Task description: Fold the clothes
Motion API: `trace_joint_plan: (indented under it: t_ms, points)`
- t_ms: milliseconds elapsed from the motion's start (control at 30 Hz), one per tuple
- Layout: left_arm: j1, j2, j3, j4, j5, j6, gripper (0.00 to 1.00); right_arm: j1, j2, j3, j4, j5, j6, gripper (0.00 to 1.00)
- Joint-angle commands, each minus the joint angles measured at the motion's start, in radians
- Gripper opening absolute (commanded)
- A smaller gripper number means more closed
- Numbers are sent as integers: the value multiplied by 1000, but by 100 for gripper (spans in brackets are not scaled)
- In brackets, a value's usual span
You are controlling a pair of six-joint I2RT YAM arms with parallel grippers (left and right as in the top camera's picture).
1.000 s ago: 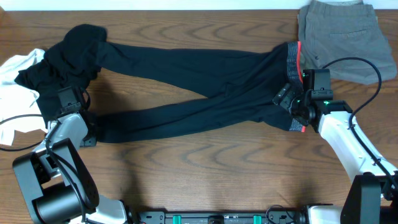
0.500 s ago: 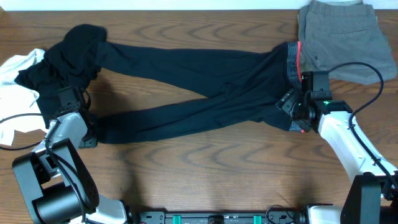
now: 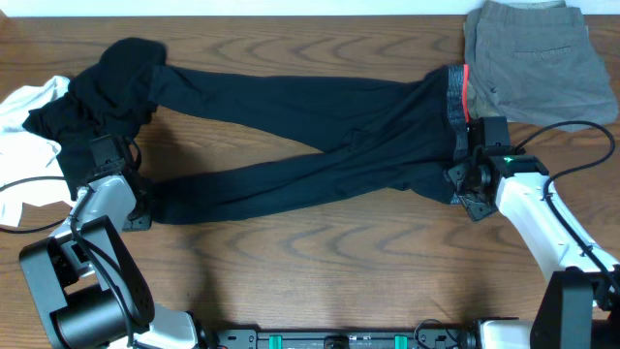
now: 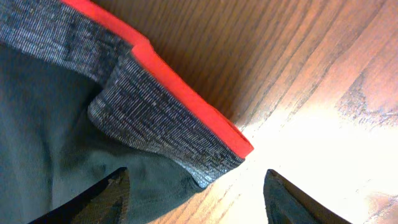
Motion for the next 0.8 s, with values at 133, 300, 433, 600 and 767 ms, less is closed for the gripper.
trace_joint_plan:
  t_ms: [133, 300, 433, 600, 767]
  points:
    - [3, 37, -38, -34, 62, 33, 6, 14, 71, -8, 22, 38, 48, 61]
    - [3, 37, -38, -41, 62, 37, 6, 15, 136, -8, 24, 34, 44, 57]
    - [3, 37, -38, -41, 62, 37, 6, 15, 165, -8, 24, 31, 25, 44]
    - [3, 37, -38, -41, 58, 99, 6, 15, 166, -7, 58, 31, -133, 9]
    - [4, 18, -34, -41, 57, 183, 6, -7, 146, 35, 27, 27, -234, 1]
